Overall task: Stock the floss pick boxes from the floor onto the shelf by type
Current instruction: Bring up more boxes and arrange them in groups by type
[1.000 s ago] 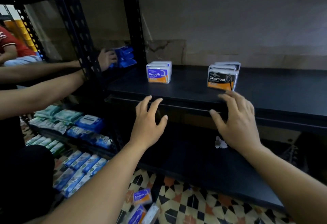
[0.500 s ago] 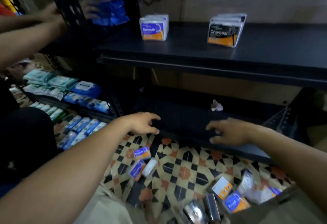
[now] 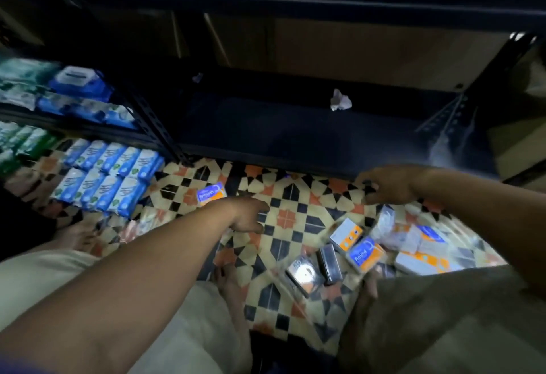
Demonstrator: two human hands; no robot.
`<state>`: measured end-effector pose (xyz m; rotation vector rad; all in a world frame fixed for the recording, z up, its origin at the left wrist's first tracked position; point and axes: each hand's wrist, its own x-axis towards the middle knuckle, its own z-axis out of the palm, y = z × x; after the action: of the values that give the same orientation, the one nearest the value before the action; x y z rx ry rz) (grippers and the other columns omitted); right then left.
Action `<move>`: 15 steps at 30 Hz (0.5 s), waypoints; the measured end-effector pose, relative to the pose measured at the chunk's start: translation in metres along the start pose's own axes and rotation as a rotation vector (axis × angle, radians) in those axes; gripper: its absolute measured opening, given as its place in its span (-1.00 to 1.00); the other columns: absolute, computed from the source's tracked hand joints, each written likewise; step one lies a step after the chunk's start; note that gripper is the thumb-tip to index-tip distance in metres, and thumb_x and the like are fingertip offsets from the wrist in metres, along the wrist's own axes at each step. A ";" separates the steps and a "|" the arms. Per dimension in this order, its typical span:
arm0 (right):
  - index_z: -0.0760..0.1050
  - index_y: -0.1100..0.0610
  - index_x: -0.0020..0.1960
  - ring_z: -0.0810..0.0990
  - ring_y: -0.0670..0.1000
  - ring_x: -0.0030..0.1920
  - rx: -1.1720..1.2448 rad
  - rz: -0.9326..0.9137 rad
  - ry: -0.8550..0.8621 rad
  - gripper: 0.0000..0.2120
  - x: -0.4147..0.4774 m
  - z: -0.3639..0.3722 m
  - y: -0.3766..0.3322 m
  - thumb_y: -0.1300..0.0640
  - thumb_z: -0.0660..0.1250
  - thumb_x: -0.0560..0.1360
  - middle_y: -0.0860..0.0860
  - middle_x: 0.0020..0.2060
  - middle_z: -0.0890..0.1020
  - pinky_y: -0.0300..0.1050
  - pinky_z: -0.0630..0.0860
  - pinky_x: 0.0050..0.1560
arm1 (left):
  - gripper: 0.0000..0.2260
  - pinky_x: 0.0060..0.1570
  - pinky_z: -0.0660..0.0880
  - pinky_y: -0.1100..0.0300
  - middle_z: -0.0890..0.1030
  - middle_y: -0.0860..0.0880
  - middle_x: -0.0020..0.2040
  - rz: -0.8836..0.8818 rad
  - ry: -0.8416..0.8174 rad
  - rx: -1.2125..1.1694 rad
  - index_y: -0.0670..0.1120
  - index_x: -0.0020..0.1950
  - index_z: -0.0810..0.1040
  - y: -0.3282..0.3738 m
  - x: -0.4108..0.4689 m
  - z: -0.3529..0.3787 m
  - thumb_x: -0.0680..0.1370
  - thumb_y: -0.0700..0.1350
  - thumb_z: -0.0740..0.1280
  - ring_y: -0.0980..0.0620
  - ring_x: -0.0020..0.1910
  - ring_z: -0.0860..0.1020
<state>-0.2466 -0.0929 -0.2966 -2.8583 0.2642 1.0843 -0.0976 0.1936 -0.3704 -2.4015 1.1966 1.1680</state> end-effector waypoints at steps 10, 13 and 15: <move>0.27 -0.04 0.51 0.46 0.08 0.34 0.199 -0.042 -0.098 -0.47 0.040 0.081 -0.035 -0.14 0.27 0.59 0.01 0.42 0.45 -0.21 0.33 0.11 | -0.40 0.22 0.46 0.07 0.41 -0.08 0.47 0.105 -0.047 -0.113 0.03 0.56 0.23 0.039 0.053 0.057 0.58 0.14 0.32 -0.12 0.34 0.46; 0.29 -0.07 0.48 0.47 0.10 0.32 0.211 -0.028 -0.105 -0.46 0.051 0.101 -0.037 -0.17 0.29 0.56 0.02 0.40 0.47 -0.11 0.40 0.20 | -0.42 0.01 0.46 0.14 0.51 -0.08 0.37 0.133 -0.055 -0.164 0.05 0.52 0.30 0.050 0.065 0.077 0.53 0.06 0.39 -0.11 0.21 0.53; 0.29 -0.09 0.47 0.46 0.11 0.32 0.234 -0.015 -0.125 -0.42 0.057 0.115 -0.039 -0.26 0.29 0.53 0.01 0.40 0.46 -0.07 0.42 0.22 | -0.39 -0.01 0.46 0.14 0.50 -0.07 0.34 0.158 -0.059 -0.192 0.08 0.51 0.30 0.057 0.069 0.092 0.49 0.05 0.42 -0.12 0.20 0.54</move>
<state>-0.2725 -0.0474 -0.4206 -2.5730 0.3361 1.1407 -0.1672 0.1621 -0.4736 -2.4233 1.3313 1.4521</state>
